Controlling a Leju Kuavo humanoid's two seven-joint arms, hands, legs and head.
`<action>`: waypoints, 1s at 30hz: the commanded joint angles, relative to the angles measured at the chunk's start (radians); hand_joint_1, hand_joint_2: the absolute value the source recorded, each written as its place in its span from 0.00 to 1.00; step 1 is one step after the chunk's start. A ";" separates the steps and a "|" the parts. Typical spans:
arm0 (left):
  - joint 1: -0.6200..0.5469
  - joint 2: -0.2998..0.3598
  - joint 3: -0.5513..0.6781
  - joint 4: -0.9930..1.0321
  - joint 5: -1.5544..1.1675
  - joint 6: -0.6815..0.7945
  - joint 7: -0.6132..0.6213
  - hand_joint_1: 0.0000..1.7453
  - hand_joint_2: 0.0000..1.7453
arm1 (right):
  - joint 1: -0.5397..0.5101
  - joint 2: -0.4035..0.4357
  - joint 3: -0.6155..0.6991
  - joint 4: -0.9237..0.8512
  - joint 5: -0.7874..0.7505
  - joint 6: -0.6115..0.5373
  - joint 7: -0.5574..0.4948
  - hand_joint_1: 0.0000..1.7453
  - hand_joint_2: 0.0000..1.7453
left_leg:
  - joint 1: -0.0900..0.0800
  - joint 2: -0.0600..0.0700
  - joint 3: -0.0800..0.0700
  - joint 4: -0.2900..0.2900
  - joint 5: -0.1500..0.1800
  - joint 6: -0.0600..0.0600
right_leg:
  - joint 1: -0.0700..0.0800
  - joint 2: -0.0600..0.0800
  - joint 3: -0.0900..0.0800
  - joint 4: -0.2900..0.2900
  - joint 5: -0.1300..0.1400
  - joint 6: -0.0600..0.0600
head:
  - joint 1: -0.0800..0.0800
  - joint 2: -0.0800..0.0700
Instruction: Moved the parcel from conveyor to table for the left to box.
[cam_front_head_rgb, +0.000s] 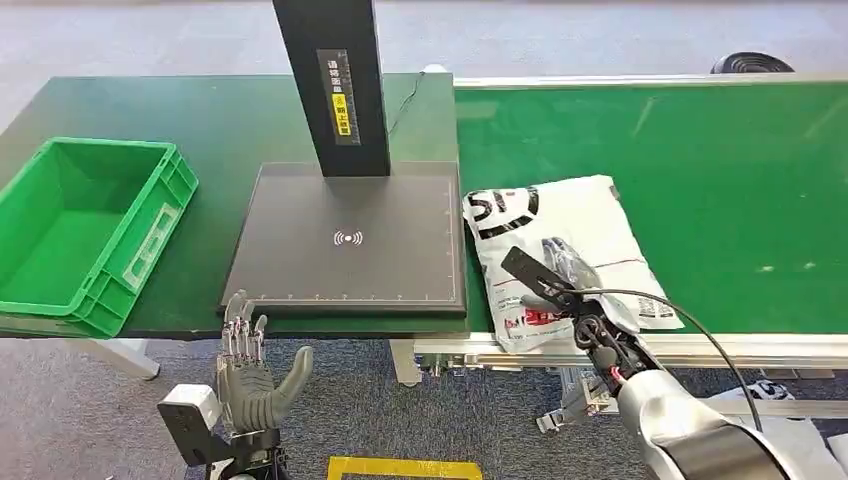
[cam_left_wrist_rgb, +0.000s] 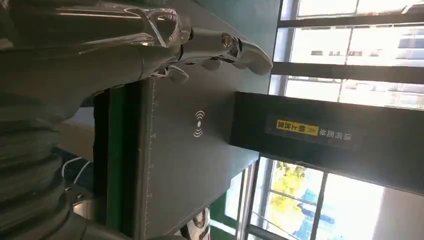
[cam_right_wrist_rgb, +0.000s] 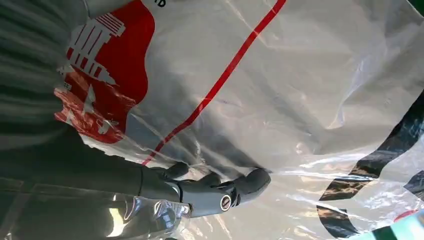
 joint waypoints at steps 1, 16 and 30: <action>-0.011 0.018 -0.003 0.027 0.001 0.002 0.002 0.00 1.00 | 0.011 0.022 -0.026 0.050 -0.002 0.005 0.000 0.00 1.00 | 0.001 0.000 0.003 -0.001 -0.001 0.000 | 0.001 -0.001 0.004 -0.001 -0.001 -0.002 | 0.000 0.000; -0.021 0.013 -0.008 0.038 0.011 -0.003 0.002 0.00 1.00 | 0.032 0.012 -0.032 0.052 0.001 0.026 -0.004 0.00 1.00 | 0.001 -0.002 0.003 -0.001 0.000 0.000 | 0.001 -0.002 0.004 -0.001 -0.001 -0.002 | 0.000 0.000; -0.029 0.003 0.020 0.044 0.015 -0.036 0.002 0.00 1.00 | 0.053 0.005 -0.024 0.058 0.054 0.070 0.011 1.00 1.00 | 0.001 -0.002 0.011 -0.001 -0.002 0.002 | 0.001 -0.003 0.013 -0.002 -0.004 0.001 | 0.000 0.000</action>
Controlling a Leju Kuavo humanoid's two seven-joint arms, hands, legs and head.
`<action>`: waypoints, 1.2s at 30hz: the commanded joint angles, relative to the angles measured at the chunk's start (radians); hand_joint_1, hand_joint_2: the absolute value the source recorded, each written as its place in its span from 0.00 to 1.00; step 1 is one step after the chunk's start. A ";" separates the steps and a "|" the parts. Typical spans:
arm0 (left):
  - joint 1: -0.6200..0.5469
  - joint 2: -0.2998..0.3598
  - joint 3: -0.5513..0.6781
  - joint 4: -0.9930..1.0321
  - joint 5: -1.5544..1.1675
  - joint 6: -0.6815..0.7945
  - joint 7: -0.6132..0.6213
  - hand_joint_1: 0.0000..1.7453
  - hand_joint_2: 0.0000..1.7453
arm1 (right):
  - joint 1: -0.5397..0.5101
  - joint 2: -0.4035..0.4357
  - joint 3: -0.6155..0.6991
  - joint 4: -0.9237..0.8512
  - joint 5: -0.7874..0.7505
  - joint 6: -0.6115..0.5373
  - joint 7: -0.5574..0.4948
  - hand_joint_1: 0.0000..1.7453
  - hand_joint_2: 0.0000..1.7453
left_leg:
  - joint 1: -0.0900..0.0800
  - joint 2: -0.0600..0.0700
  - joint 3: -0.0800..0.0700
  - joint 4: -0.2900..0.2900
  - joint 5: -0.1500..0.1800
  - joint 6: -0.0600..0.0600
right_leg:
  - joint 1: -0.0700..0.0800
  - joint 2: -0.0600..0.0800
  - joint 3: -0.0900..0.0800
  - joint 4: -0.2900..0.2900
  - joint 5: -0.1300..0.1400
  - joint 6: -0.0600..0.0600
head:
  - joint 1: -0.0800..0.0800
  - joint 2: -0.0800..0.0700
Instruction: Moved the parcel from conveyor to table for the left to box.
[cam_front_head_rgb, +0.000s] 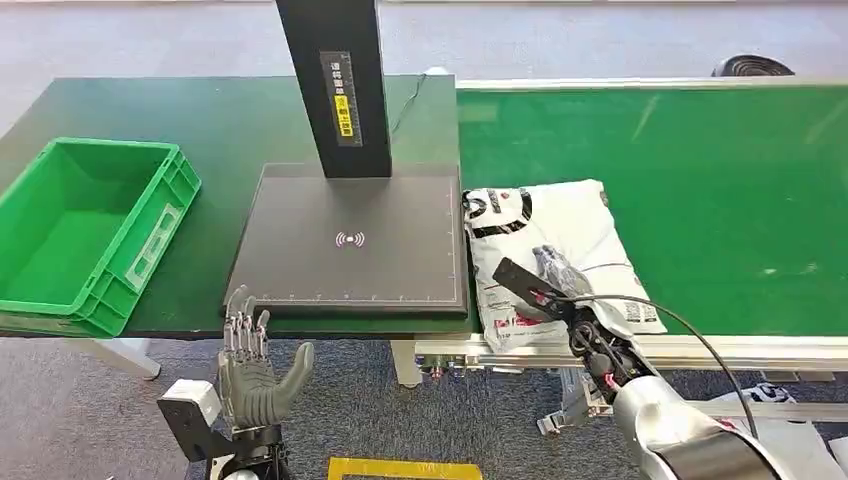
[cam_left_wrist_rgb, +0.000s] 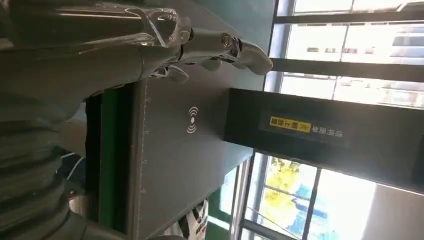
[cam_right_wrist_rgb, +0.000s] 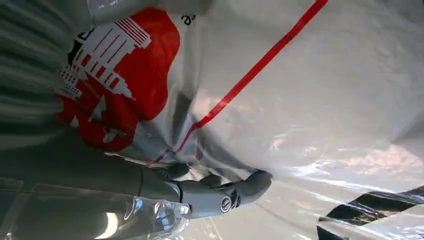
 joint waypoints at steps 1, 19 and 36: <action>-0.014 0.005 0.022 0.040 0.004 -0.020 0.002 0.00 1.00 | 0.026 -0.007 -0.018 0.056 -0.002 0.024 0.004 1.00 1.00 | 0.001 -0.002 0.004 -0.001 0.000 0.000 | 0.002 -0.003 0.006 -0.002 -0.001 -0.003 | 0.000 0.000; -0.013 0.002 0.031 0.040 0.000 -0.029 0.002 0.00 1.00 | 0.021 -0.016 -0.054 0.051 -0.003 0.008 -0.029 1.00 1.00 | 0.001 -0.003 0.010 -0.001 -0.002 0.001 | 0.001 -0.003 0.012 -0.002 -0.003 -0.001 | 0.000 0.000; -0.002 0.003 0.024 0.029 -0.007 -0.014 0.002 0.00 1.00 | -0.126 0.000 -0.167 0.000 -0.077 -0.064 -0.166 1.00 1.00 | -0.001 0.001 0.005 0.000 -0.002 0.001 | 0.000 0.001 0.006 -0.001 -0.002 -0.001 | 0.000 0.000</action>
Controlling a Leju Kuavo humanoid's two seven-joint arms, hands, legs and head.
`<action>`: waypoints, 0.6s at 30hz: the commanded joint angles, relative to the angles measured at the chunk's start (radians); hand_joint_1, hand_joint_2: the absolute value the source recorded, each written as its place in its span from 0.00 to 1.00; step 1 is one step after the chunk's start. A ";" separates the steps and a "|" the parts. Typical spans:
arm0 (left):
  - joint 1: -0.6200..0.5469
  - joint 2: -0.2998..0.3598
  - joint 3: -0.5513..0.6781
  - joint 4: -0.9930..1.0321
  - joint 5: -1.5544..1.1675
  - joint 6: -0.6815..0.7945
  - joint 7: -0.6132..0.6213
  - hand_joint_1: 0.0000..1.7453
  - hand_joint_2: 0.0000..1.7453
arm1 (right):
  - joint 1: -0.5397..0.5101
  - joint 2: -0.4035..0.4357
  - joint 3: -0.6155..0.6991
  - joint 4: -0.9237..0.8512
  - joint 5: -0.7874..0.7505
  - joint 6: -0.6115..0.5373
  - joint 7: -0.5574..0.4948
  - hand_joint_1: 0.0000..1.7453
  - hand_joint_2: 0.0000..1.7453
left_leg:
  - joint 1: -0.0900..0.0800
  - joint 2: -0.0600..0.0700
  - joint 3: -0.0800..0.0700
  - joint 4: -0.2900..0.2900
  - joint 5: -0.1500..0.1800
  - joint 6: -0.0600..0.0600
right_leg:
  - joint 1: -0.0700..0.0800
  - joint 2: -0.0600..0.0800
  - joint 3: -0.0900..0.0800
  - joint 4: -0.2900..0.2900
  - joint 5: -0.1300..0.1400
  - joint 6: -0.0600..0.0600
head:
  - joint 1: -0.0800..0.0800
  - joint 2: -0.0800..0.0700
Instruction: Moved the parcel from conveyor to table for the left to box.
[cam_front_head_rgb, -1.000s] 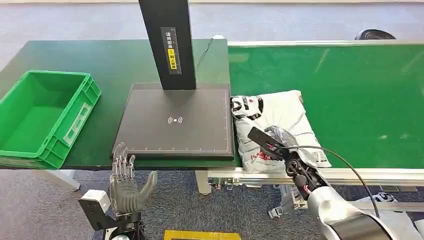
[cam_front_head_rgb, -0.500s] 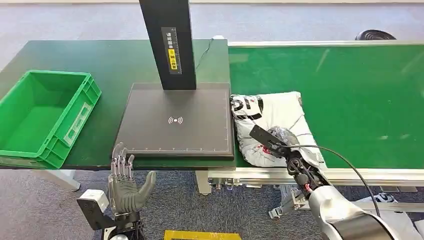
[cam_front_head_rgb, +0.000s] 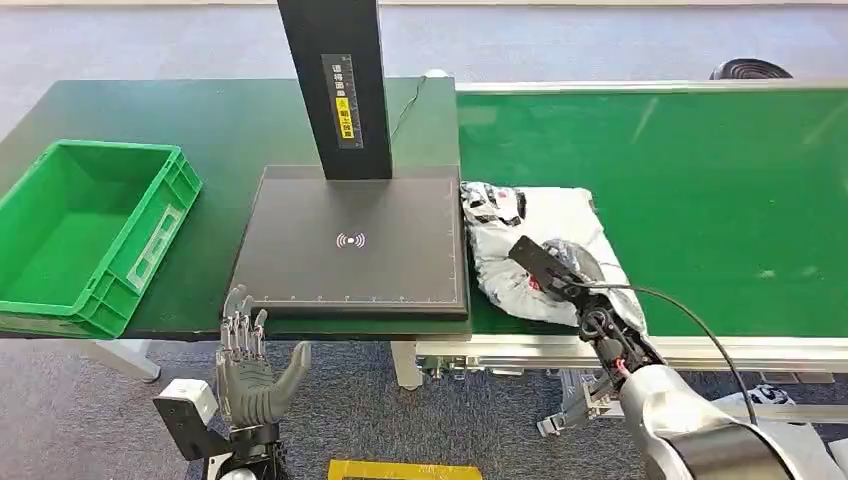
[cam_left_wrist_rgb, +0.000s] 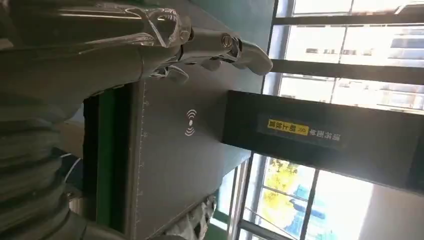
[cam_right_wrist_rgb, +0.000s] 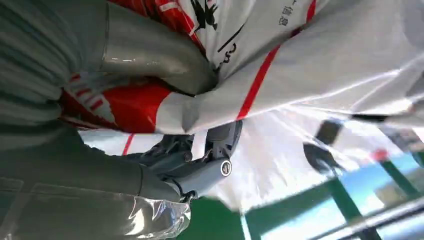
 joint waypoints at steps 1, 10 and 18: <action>-0.004 0.014 -0.002 0.030 -0.003 0.005 0.002 0.00 1.00 | -0.064 0.005 -0.065 0.011 -0.008 -0.003 -0.016 1.00 1.00 | 0.000 0.002 0.000 0.000 0.000 0.000 | 0.000 0.001 -0.001 0.000 0.000 -0.003 | 0.000 0.000; -0.018 0.013 -0.005 0.041 -0.001 0.006 0.002 0.00 1.00 | -0.122 0.000 -0.161 -0.075 -0.097 -0.020 -0.161 1.00 1.00 | -0.001 0.002 -0.003 0.001 0.000 0.000 | -0.001 0.001 -0.004 0.001 0.000 -0.002 | 0.000 0.000; -0.030 0.016 -0.015 0.063 -0.002 0.011 0.002 0.00 1.00 | -0.080 0.015 -0.220 -0.233 -0.188 0.006 -0.251 1.00 1.00 | 0.000 0.002 -0.002 0.000 0.000 0.000 | 0.000 0.001 -0.003 0.000 0.000 -0.003 | 0.000 0.000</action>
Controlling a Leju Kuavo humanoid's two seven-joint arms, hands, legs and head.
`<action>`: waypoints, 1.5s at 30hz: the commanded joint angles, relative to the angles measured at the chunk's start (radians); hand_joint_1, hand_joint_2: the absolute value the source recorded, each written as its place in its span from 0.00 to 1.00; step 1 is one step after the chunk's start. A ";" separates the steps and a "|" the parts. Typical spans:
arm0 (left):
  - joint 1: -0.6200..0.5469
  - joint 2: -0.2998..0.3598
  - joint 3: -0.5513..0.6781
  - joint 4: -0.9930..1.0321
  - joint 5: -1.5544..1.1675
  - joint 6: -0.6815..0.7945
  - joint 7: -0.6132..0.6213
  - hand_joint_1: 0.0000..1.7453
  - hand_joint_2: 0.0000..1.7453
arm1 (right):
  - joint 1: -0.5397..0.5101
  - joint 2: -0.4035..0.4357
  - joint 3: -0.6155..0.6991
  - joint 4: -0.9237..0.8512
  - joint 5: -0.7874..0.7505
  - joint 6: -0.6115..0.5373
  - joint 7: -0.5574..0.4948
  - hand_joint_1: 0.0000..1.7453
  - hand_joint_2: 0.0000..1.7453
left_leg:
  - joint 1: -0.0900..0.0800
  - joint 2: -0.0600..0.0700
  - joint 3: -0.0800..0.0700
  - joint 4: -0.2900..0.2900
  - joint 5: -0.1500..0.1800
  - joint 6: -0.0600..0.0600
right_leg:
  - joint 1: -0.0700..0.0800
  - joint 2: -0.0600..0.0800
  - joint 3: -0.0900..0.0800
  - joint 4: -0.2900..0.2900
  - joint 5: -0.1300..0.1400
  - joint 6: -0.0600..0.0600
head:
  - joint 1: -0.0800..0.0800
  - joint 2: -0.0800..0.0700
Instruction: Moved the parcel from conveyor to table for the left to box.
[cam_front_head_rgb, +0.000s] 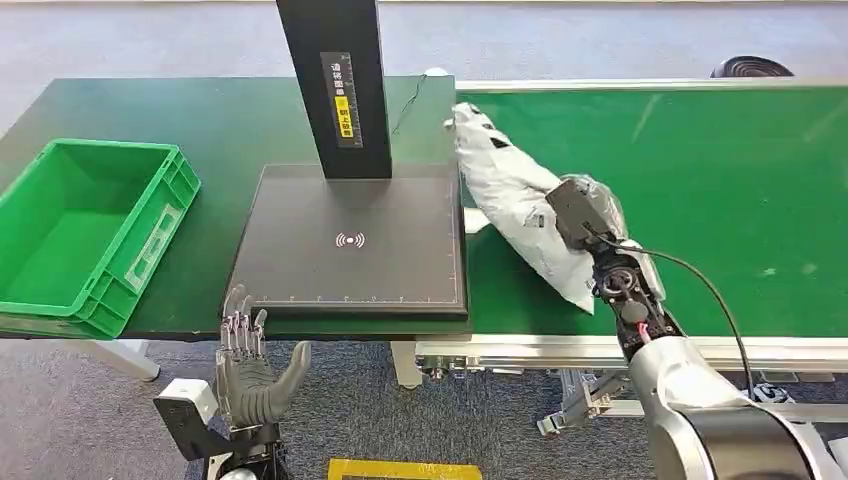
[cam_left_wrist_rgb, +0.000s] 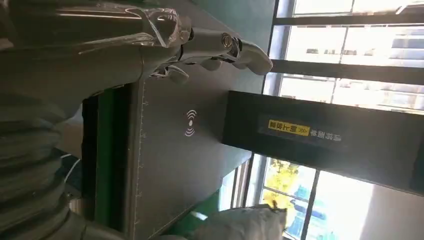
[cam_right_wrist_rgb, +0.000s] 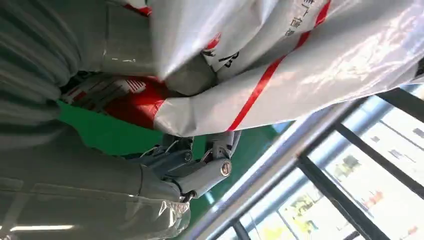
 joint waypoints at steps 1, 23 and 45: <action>-0.027 0.017 -0.014 0.063 -0.001 0.010 0.002 0.00 1.00 | -0.012 0.018 -0.090 -0.157 -0.066 0.042 -0.059 1.00 1.00 | 0.000 0.002 0.000 0.000 0.000 0.000 | 0.000 0.001 0.000 0.000 0.000 -0.003 | 0.000 0.000; -0.042 0.020 -0.015 0.075 0.002 0.012 0.002 0.00 1.00 | -0.011 0.008 -0.081 -0.273 -0.157 0.110 -0.106 1.00 1.00 | 0.000 0.001 0.000 0.000 0.000 0.000 | 0.000 0.000 0.000 0.000 0.000 -0.003 | 0.000 0.000; -0.046 0.014 -0.009 0.083 0.015 -0.002 0.002 0.00 1.00 | -0.072 0.099 0.188 -0.321 -0.231 0.198 -0.068 1.00 1.00 | 0.000 0.003 0.000 0.000 0.000 0.000 | 0.000 0.002 -0.001 0.000 0.000 -0.003 | 0.000 0.000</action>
